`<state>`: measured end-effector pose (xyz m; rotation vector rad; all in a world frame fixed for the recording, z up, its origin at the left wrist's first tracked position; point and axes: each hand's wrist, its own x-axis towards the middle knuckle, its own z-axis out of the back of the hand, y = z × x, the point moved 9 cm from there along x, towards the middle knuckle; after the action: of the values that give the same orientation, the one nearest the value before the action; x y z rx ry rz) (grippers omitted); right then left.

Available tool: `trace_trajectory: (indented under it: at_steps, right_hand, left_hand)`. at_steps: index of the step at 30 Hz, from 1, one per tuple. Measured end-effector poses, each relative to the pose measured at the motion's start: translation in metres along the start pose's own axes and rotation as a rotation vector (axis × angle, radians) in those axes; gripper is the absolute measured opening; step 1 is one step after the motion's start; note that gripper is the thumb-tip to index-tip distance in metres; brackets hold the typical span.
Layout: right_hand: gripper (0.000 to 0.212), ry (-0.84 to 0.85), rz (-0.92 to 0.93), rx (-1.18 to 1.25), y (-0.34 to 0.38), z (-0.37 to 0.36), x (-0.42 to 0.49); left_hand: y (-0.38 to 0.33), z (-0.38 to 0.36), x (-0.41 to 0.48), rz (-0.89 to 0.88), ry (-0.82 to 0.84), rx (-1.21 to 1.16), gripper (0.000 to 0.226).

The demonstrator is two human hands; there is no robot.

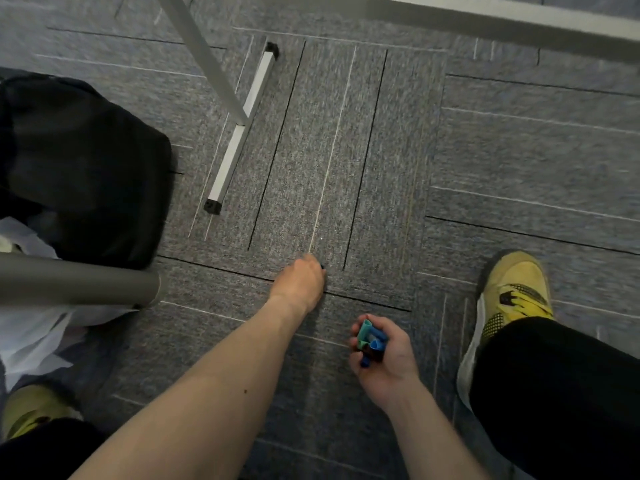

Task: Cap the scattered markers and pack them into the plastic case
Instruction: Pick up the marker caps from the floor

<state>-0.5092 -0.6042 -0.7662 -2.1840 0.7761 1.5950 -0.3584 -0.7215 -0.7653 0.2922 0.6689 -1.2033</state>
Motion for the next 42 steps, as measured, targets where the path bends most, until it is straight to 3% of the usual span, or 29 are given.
trace_trajectory:
  at_steps: [8, 16, 27, 36, 42]
  right_hand:
    - [0.016, 0.033, 0.013, 0.013, 0.005, -0.017, -0.014]
    - [0.022, 0.180, 0.091, 0.048, 0.014, -0.088, -0.105]
    - [0.027, 0.394, 0.259, -0.016, 0.019, -0.169, -0.324]
    - [0.031, 0.571, 0.384, -0.127, -0.021, -0.211, -0.499]
    - [0.032, 0.766, 0.526, -0.272, -0.065, -0.251, -0.619]
  left_hand:
    - [0.014, 0.024, -0.024, -0.012, 0.037, -0.168, 0.035]
    - [0.022, 0.138, -0.106, -0.014, -0.080, -0.263, 0.036]
    - [0.002, 0.337, -0.327, -0.175, -0.378, -0.410, 0.030]
    - [-0.007, 0.451, -0.534, -0.359, -0.641, -0.396, 0.031]
    - [0.034, 0.508, -0.689, -0.394, -0.874, -0.304, 0.028]
